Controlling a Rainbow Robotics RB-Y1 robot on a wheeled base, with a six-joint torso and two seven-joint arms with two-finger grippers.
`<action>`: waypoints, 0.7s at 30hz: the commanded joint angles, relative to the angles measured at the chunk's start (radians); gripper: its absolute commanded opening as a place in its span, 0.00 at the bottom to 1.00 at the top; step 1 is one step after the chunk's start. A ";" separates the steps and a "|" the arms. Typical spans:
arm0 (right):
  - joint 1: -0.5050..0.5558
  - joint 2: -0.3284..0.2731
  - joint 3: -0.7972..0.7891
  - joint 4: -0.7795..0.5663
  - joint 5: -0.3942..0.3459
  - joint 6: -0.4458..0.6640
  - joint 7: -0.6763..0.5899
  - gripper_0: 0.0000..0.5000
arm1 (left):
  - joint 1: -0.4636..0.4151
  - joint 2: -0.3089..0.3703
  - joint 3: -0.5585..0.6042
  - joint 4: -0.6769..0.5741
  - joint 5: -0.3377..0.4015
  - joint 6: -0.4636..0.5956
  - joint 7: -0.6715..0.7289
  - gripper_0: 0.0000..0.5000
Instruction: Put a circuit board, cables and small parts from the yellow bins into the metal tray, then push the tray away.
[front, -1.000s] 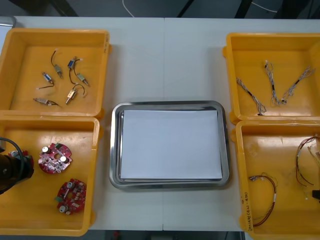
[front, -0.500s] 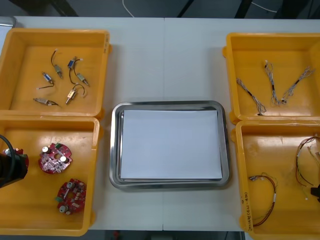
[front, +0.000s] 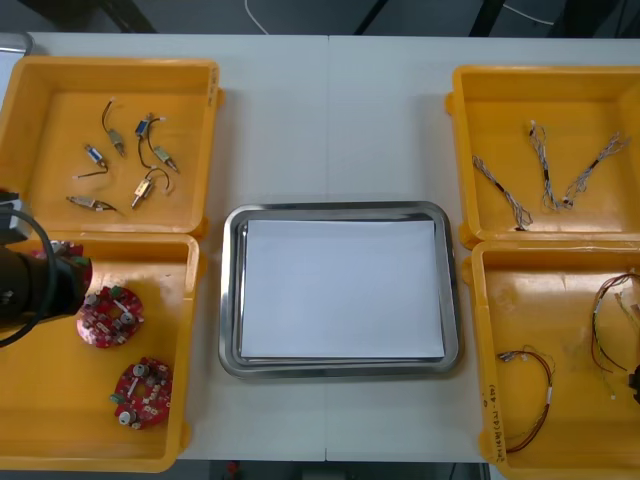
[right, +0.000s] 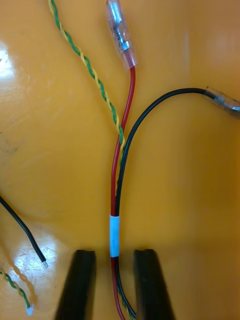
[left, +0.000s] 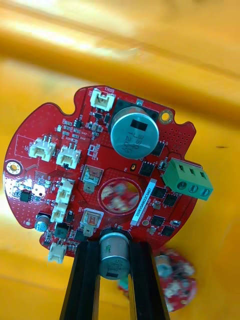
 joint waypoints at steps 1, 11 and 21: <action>-0.015 -0.012 0.034 0.032 -0.014 -0.014 0.036 0.00 | -0.091 0.051 -0.107 -0.055 0.011 0.009 0.020 0.00; -0.025 -0.013 -0.009 0.009 -0.043 0.032 0.053 0.00 | -0.229 0.051 -0.342 -0.064 0.022 0.009 0.144 0.00; -0.030 -0.013 -0.139 -0.126 -0.098 0.248 0.050 0.00 | -0.333 0.040 -0.560 -0.082 0.020 0.009 0.294 0.00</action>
